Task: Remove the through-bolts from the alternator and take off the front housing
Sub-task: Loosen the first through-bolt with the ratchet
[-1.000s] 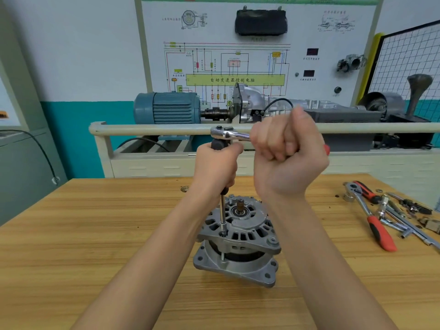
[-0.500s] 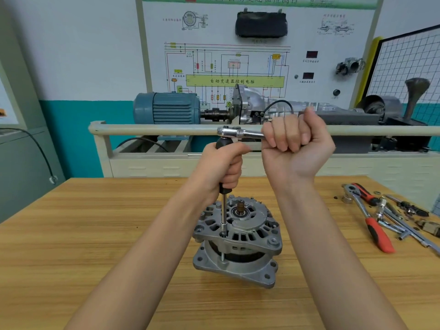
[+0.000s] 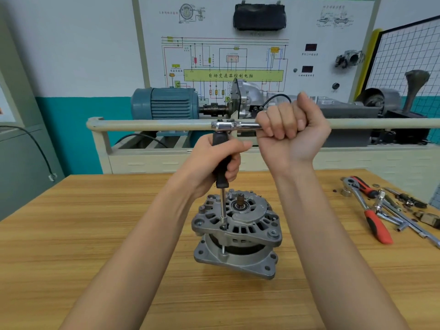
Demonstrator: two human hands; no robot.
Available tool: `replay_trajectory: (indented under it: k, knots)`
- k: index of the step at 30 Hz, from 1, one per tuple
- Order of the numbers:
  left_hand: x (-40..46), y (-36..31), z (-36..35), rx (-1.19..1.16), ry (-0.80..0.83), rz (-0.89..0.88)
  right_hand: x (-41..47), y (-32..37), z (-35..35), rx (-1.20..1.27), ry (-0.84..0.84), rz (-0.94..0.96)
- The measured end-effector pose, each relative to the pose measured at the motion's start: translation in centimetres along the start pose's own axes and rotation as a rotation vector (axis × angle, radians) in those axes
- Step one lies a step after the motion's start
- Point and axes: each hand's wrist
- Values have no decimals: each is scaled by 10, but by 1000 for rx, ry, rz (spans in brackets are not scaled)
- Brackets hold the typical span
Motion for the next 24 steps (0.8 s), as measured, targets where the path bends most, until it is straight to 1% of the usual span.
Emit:
replay_trajectory:
  k: [3, 4, 6, 8, 10, 13, 15, 16, 18, 20, 22, 24]
  knots:
    - [1, -2, 1, -165, 177, 28, 10, -3, 8, 221, -75, -55]
    - [2, -2, 1, -188, 198, 45, 12, -4, 10, 268, -104, -55]
    - [4, -1, 0, -178, 140, 82, 12, -5, 8, 264, -135, -25]
    - [4, -1, -3, -139, 35, 82, 6, -5, 2, 140, -99, 20]
    - [6, -1, -7, -101, -77, 67, -3, -8, -7, -87, -3, 86]
    - [9, 0, -15, -30, -271, 67, -17, -22, -23, -429, 150, 251]
    - [11, 1, -20, 4, -369, 68, -22, -32, -30, -598, 193, 351]
    - [11, 1, -21, 17, -399, 66, -23, -34, -31, -635, 202, 374]
    - [11, 3, -21, 43, -423, 60, -22, -31, -29, -591, 209, 348]
    - [9, 4, -18, 67, -381, 50, -15, -19, -22, -429, 184, 242]
    - [6, 2, -14, 66, -274, 35, -6, -7, -11, -199, 78, 120]
    - [3, 2, -10, -1, -138, 28, 2, 0, 2, 67, -61, 31]
Point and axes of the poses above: each hand's wrist, its own x-axis towards the middle knuckle, its own z-axis out of the back of the hand, y = z × x, and after that the axes turned 13 degrees about y, right-handed
